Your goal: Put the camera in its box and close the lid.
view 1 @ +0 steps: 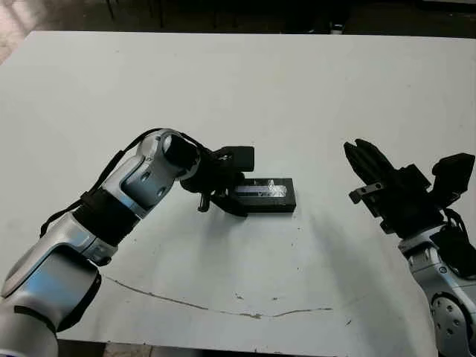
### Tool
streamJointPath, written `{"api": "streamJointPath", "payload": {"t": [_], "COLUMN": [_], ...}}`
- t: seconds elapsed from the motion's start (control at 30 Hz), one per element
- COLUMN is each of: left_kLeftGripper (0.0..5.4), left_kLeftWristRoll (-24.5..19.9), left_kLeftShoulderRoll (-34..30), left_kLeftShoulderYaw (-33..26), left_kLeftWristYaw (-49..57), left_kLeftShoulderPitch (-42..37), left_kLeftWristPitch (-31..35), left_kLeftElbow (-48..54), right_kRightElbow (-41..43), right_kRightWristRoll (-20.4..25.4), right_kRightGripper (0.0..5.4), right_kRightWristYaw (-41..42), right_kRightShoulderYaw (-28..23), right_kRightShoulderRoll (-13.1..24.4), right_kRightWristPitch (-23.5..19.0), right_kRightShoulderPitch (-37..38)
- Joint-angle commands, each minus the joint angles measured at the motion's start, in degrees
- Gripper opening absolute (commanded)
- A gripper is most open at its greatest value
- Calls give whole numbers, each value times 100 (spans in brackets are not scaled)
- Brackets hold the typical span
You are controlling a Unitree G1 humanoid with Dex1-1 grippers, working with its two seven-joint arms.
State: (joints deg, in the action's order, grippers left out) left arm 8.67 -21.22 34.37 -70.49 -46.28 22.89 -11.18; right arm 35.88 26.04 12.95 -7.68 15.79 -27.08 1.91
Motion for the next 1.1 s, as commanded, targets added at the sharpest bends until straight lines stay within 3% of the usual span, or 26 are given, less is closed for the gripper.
{"api": "streamJointPath", "payload": {"t": [0.03,0.27,0.47,0.9,1.1], "left_kLeftGripper": [243,403,533,539,539], "left_kLeftWristRoll": [8,-255,-198,-780,-973], "left_kLeftShoulderRoll": [26,-279,-742,-1805,-2146], "left_kLeftShoulderYaw": [292,-64,-311,-1392,-2326], "left_kLeftWristYaw": [-169,-227,-58,68,1022], "left_kLeftShoulderPitch": [361,619,934,1922,2542], "left_kLeftWristPitch": [-312,-1068,-1764,-2340,-1403], "left_kLeftElbow": [-278,-726,-964,-859,117], "right_kRightElbow": [-14,-55,-28,-57,-91], "right_kRightWristRoll": [19,-43,-12,33,47], "right_kRightGripper": [0,0,0,0,0], "right_kRightWristYaw": [-30,19,-6,4,43], "right_kRightShoulderYaw": [-1,17,14,-24,-19], "right_kRightShoulderRoll": [3,4,8,50,60], "right_kRightWristPitch": [-99,29,-14,-96,-100], "right_kRightShoulderPitch": [63,104,107,25,-30]}}
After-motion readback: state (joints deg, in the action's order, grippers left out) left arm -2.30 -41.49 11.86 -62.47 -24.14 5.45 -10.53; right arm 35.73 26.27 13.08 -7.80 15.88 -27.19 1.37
